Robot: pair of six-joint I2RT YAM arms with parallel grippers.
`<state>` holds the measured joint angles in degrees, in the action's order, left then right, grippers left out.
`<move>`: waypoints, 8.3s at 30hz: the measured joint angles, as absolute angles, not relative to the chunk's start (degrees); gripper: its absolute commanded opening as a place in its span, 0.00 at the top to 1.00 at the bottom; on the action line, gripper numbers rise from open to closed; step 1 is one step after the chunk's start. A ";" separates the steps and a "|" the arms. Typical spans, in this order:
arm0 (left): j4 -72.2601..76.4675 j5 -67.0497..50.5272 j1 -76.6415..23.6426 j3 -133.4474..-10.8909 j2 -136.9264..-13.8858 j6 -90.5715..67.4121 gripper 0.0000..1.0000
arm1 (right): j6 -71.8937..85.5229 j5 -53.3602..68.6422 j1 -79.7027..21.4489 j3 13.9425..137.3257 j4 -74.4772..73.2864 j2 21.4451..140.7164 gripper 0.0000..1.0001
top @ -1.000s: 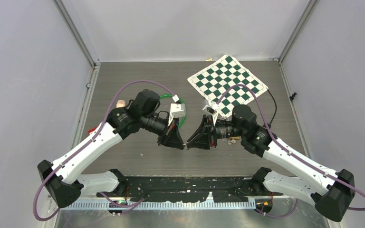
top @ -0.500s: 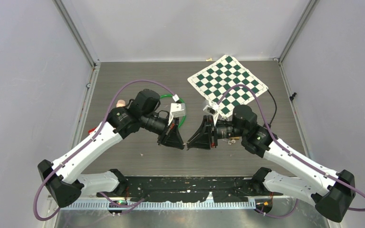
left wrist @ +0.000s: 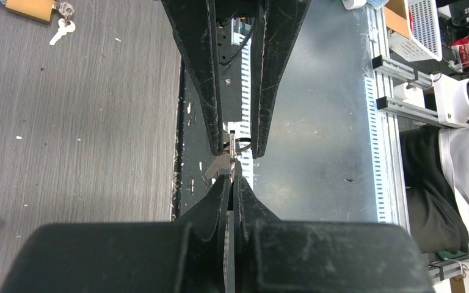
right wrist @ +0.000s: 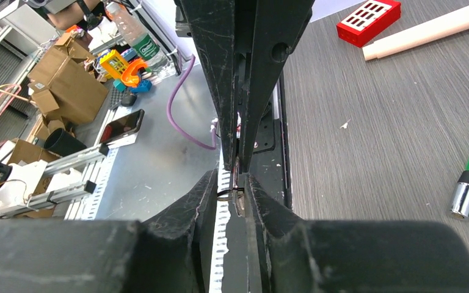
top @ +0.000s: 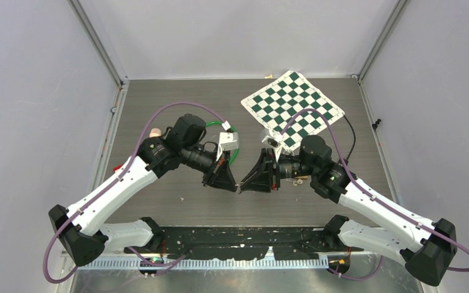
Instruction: Unlock with the key
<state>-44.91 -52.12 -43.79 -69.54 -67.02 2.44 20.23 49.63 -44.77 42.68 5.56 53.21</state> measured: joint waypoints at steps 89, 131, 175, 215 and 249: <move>-46.65 6.59 -33.32 -74.52 -105.91 -64.82 0.41 | 38.89 11.33 -34.35 15.97 16.25 39.18 0.95; -31.00 -3.62 -32.34 -51.18 -90.89 -80.42 1.00 | 41.98 20.16 -34.74 13.15 26.37 54.87 0.95; 1.74 -9.67 -32.34 -32.42 -79.96 -99.00 1.00 | 52.07 24.91 -38.09 17.58 44.14 77.60 0.95; 1.91 -9.02 -32.34 -32.42 -79.96 -99.04 1.00 | 53.08 23.42 -39.97 19.00 43.77 78.39 0.95; 2.37 -8.69 -32.51 -32.42 -79.96 -100.07 1.00 | 51.90 17.37 -41.25 17.63 41.98 73.93 0.95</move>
